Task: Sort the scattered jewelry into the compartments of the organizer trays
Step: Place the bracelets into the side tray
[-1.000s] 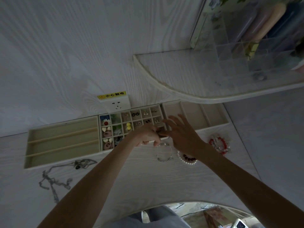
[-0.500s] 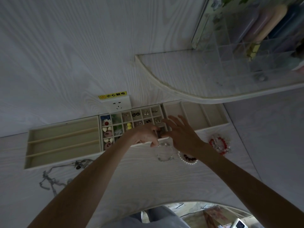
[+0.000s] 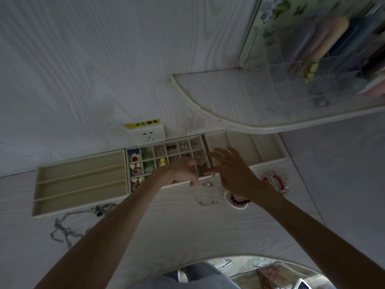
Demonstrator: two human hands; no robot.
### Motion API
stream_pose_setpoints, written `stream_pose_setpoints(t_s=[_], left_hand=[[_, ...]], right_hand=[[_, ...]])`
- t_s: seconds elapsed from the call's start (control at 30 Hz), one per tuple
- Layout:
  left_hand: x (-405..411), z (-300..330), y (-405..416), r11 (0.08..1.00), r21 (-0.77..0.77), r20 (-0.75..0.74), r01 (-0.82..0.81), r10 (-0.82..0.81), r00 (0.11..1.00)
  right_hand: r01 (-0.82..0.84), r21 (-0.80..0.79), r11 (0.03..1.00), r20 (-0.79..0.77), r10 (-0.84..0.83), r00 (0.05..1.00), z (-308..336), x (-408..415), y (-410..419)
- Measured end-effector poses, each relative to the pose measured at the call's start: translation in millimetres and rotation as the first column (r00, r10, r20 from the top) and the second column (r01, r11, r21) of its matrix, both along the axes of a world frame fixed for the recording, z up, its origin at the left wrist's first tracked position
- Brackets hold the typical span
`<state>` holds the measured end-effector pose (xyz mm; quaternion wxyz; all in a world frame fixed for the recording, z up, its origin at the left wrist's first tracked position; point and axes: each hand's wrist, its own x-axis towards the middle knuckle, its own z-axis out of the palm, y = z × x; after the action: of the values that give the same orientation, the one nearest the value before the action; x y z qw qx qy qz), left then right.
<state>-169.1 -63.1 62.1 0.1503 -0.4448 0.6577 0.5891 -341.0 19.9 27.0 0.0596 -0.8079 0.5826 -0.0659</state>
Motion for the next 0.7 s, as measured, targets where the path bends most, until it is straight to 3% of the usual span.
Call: stream_pose_setpoints(t_s=[0.13,0.23,0.43,0.57,0.7], left_hand=[[18,12,7,0.988,-0.064,-0.11,-0.137,0.13,0.985],[31,14,18,0.972,-0.131,-0.096,-0.194,0.182,0.979],[51,-5,50,0.967,-0.155,-0.047,-0.203,0.198,0.979],[47,-25,70,0.917,-0.112,0.039,-0.382,0.388,0.921],[37,-35,83,0.85,-0.087,-0.013,-0.519,0.52,0.854]], right_hand=[[0.042,-0.075,0.996,0.079,-0.036,0.996,11,-17,15],[0.099,-0.071,0.993,0.15,-0.087,0.985,16,-24,29],[0.289,0.091,0.953,0.272,-0.303,0.913,4,-19,55],[0.369,0.15,0.917,0.246,-0.397,0.884,-5,1,56],[0.43,0.255,0.866,0.016,-0.449,0.894,-8,19,46]])
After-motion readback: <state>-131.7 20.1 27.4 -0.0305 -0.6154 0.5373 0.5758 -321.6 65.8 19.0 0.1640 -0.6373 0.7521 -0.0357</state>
